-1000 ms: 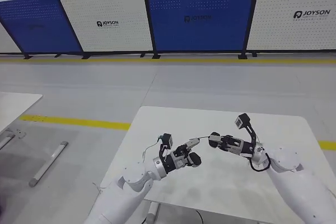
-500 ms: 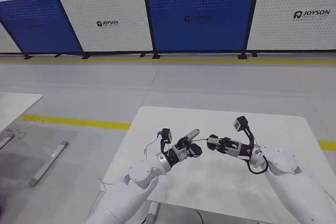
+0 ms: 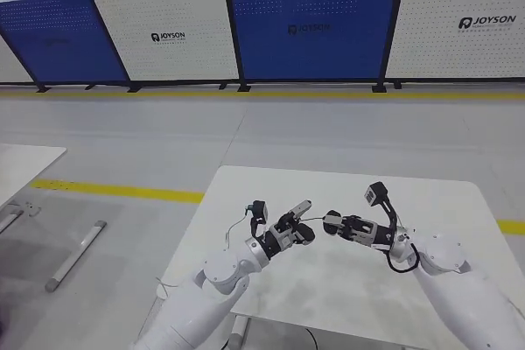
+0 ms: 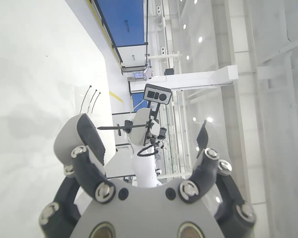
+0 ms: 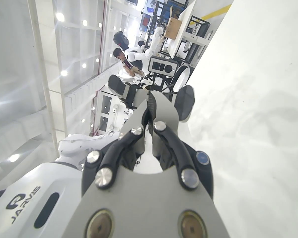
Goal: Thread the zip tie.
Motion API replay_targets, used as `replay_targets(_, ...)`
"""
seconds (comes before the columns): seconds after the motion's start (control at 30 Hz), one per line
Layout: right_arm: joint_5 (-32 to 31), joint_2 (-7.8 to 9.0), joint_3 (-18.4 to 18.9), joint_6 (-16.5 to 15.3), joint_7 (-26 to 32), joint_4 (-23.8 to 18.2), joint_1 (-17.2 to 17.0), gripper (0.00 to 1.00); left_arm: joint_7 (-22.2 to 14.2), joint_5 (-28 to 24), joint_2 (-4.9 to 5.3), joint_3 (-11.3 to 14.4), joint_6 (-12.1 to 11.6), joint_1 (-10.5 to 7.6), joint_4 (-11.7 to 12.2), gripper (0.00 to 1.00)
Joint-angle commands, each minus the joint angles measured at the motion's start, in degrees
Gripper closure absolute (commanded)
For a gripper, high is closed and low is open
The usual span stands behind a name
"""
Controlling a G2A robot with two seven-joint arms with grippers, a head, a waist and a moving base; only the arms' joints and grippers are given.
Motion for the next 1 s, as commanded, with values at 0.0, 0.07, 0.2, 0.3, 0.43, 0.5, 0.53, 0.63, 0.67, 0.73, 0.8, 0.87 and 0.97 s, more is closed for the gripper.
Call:
replay_targets(0.0,-0.07,0.08,0.45,0.14,0.16,-0.82,-0.57,1.0,1.87,0.29,-0.15,0.15,-0.42,-0.23,0.11,0.0)
replay_targets(0.07,-0.29,0.14,0.79,0.31,0.41,-1.22,-0.88,1.0,2.63,-0.5,-0.33,0.42,-0.26,-0.69,0.61,0.0)
replay_targets(0.2,-0.49,0.16,0.97,0.6,0.53,-1.52,-1.09,1.0,6.89,-1.89,-0.77,0.49,0.1,-1.73,1.52,0.0)
replay_targets(0.3,-0.49,0.16,0.97,0.6,0.53,-1.52,-1.09,1.0,6.89,-1.89,-0.77,0.49,0.1,-1.73,1.52,0.0)
replay_targets(0.43,-0.49,0.16,0.97,0.6,0.53,-1.52,-1.09,1.0,6.89,-0.16,-0.73,0.72,-0.6,-1.59,1.59,0.0)
replay_targets(0.5,-0.49,0.16,0.97,0.6,0.53,-1.52,-1.09,1.0,6.54,2.02,-0.67,1.15,-1.49,-1.16,1.82,0.0)
replay_targets(0.53,-0.49,0.16,0.97,0.6,0.53,-1.52,-1.09,1.0,6.08,2.73,-0.62,1.22,-1.96,-1.04,1.98,0.0)
replay_targets(0.63,-0.49,0.16,0.97,0.6,0.53,-1.52,-1.09,1.0,4.63,2.95,-0.54,1.1,-3.45,-0.62,2.26,0.0)
replay_targets(0.67,-0.49,0.16,0.97,0.6,0.53,-1.52,-1.09,1.0,4.28,2.77,-0.52,0.89,-3.98,-0.53,2.3,0.0)
replay_targets(0.73,-0.49,0.16,0.97,0.6,0.53,-1.52,-1.09,1.0,3.55,2.16,-0.48,0.57,-5.11,-0.17,2.24,0.19)
replay_targets(0.8,-0.49,0.16,0.97,0.6,0.53,-1.52,-1.09,1.0,2.98,1.82,-0.43,0.31,-5.36,0.13,2.08,0.52)
replay_targets(0.87,-0.49,0.16,0.97,0.6,0.53,-1.52,-1.09,1.0,2.5,1.77,-0.37,0.07,-5.84,0.46,1.88,0.61)
replay_targets(0.97,-0.49,0.16,0.97,0.6,0.53,-1.52,-1.09,1.0,1.77,1.49,-0.32,-0.09,-5.83,0.71,1.73,0.69)
